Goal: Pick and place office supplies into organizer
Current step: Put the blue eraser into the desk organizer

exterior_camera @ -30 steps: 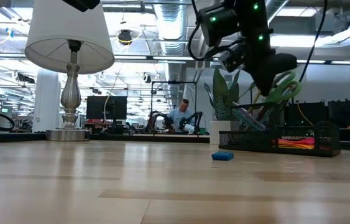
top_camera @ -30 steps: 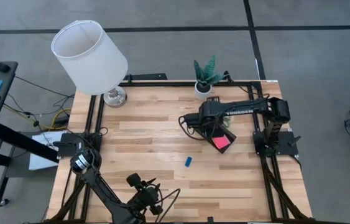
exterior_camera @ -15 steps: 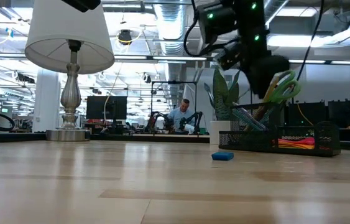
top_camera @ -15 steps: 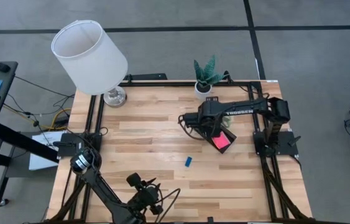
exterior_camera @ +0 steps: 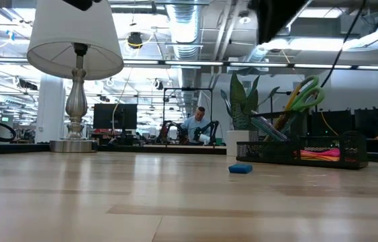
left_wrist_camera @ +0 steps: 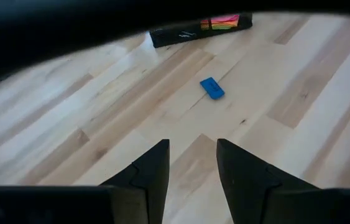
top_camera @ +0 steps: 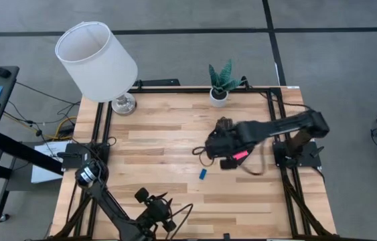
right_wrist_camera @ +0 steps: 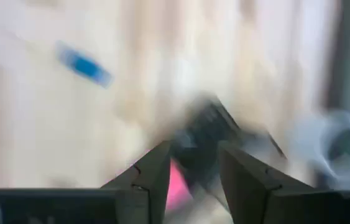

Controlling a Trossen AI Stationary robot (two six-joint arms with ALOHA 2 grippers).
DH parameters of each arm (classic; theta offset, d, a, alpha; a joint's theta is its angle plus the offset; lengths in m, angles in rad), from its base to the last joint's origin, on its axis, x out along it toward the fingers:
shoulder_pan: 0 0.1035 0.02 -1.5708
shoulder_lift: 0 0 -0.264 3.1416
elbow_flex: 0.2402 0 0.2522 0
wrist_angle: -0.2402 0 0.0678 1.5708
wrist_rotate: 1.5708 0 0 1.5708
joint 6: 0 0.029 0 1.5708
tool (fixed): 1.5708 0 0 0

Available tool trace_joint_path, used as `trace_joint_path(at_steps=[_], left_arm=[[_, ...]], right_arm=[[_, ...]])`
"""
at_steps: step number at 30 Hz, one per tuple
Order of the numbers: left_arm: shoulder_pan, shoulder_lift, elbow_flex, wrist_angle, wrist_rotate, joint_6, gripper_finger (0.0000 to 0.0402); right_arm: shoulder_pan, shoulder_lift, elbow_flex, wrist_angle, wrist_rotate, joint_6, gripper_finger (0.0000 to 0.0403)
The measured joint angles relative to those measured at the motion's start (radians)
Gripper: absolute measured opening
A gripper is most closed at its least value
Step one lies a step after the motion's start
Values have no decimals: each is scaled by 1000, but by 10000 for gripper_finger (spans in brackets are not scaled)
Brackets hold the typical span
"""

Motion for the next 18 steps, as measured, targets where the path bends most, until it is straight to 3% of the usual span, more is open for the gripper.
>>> trace_joint_path(at_steps=[5,10,14,18], left_arm=[[-34,0,0,0,0,-45,125],[-73,0,0,0,-10,-121,125],[-102,0,0,-1,-35,-159,125],[-116,0,0,0,-45,-162,125]], right_arm=[[117,-138,-79,373,-234,-118,117],[215,-263,-334,799,-437,-238,116],[242,-326,-610,1046,-462,-261,117],[194,-351,-873,1351,-458,-274,118]])
